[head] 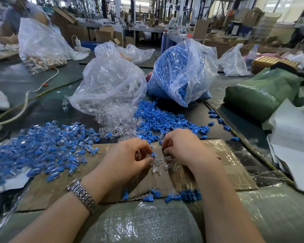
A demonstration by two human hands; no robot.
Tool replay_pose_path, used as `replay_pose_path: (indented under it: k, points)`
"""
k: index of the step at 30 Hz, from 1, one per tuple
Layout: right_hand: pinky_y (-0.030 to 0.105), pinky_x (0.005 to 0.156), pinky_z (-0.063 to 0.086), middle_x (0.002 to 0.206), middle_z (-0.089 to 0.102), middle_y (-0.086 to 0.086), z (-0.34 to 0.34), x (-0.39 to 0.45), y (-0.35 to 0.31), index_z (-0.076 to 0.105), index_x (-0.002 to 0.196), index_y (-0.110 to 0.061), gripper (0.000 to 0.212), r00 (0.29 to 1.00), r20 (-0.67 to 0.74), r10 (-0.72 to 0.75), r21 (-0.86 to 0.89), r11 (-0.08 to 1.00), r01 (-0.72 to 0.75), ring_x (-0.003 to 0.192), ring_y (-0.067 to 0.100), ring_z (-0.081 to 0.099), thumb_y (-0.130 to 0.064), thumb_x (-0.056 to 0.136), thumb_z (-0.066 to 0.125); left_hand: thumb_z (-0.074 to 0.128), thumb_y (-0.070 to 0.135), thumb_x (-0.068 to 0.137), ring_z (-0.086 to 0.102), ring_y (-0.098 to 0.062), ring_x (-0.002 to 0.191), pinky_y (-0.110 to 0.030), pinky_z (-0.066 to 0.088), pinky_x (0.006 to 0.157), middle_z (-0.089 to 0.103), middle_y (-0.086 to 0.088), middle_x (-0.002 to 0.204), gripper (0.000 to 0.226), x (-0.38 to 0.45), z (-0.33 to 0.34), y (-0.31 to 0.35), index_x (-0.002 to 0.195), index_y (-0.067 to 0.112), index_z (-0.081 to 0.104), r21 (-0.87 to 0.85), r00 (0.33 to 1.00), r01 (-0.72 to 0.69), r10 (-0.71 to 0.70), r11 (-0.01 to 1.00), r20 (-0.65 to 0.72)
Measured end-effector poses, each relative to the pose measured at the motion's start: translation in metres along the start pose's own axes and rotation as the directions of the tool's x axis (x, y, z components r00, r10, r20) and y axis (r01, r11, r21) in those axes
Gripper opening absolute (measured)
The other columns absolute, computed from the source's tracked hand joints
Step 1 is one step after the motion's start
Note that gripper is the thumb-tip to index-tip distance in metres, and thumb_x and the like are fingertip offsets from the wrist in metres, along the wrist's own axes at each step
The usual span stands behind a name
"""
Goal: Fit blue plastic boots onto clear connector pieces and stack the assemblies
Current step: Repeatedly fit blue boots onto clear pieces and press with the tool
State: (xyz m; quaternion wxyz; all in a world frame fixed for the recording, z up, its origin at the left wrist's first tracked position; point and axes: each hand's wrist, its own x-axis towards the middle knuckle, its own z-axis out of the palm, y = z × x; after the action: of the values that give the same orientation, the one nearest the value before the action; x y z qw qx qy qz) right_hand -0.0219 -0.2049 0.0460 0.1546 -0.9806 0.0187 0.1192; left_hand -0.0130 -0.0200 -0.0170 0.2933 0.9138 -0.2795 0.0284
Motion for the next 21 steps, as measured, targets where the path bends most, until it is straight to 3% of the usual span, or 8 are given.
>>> replay_pose_path:
  k: [4, 8, 11, 14, 17, 21]
  points:
    - [0.040, 0.096, 0.055, 0.108, 0.071, 0.003, 0.007, 0.002, 0.001, 0.072, 0.107, -0.018, 0.017, 1.000, -0.025, 0.003, 0.011, 1.000, -0.003, 0.102, 0.022, 0.066, -0.030, 0.095, 0.071, 0.069, 0.041, 0.088, 0.060, 0.002, 0.081, -0.027, 0.058, 0.077, 0.064, 0.020, 0.086, 0.005, 0.000, 0.000, 0.002, 0.088, 0.037, 0.066, -0.043, 1.000, 0.008, -0.008, 0.999, -0.002]
    - [0.040, 0.087, 0.056, 0.101, 0.067, -0.001, 0.014, 0.007, 0.006, 0.064, 0.096, -0.023, 0.005, 0.993, -0.110, -0.030, -0.023, 0.999, 0.027, 0.096, 0.020, 0.064, -0.019, 0.096, 0.067, 0.074, 0.038, 0.086, 0.063, 0.001, 0.078, -0.022, 0.057, 0.074, 0.066, 0.018, 0.082, 0.009, 0.000, 0.000, 0.003, 0.083, 0.035, 0.066, -0.115, 0.997, 0.072, -0.070, 0.991, 0.024]
    - [0.044, 0.088, 0.055, 0.103, 0.065, 0.002, 0.019, 0.010, 0.009, 0.059, 0.104, -0.021, 0.014, 0.989, -0.146, -0.026, -0.035, 0.999, 0.021, 0.097, 0.024, 0.061, -0.012, 0.094, 0.064, 0.077, 0.028, 0.088, 0.065, 0.002, 0.080, -0.017, 0.055, 0.074, 0.070, 0.017, 0.083, 0.012, 0.000, -0.002, 0.004, 0.085, 0.035, 0.068, -0.204, 0.994, 0.106, -0.102, 0.973, 0.034]
    - [0.037, 0.086, 0.053, 0.103, 0.064, 0.002, 0.019, 0.012, 0.010, 0.063, 0.103, -0.018, 0.010, 0.974, -0.221, -0.048, 0.001, 0.999, 0.050, 0.095, 0.021, 0.060, -0.014, 0.094, 0.061, 0.078, 0.027, 0.086, 0.066, 0.006, 0.085, -0.012, 0.054, 0.077, 0.071, 0.016, 0.088, 0.012, -0.002, -0.006, 0.004, 0.093, 0.033, 0.070, -0.249, 0.993, 0.111, -0.098, 0.962, 0.067]
    - [0.031, 0.082, 0.048, 0.105, 0.062, 0.001, 0.018, 0.013, 0.012, 0.063, 0.098, -0.021, 0.008, 0.953, -0.295, -0.075, 0.066, 0.993, 0.099, 0.093, 0.017, 0.058, -0.017, 0.095, 0.057, 0.080, 0.030, 0.083, 0.064, 0.004, 0.088, -0.015, 0.054, 0.082, 0.071, 0.014, 0.092, 0.015, -0.005, -0.010, 0.003, 0.094, 0.033, 0.070, -0.216, 0.988, 0.109, -0.083, 0.970, 0.127]
    - [0.031, 0.082, 0.044, 0.112, 0.060, 0.001, 0.018, 0.014, 0.013, 0.065, 0.108, -0.020, 0.014, 0.951, -0.299, -0.081, 0.137, 0.983, 0.126, 0.097, 0.016, 0.056, -0.017, 0.102, 0.053, 0.077, 0.020, 0.088, 0.064, 0.006, 0.089, -0.012, 0.053, 0.081, 0.070, 0.016, 0.091, 0.021, -0.006, -0.012, 0.003, 0.098, 0.036, 0.067, -0.182, 0.989, 0.103, -0.081, 0.978, 0.125]
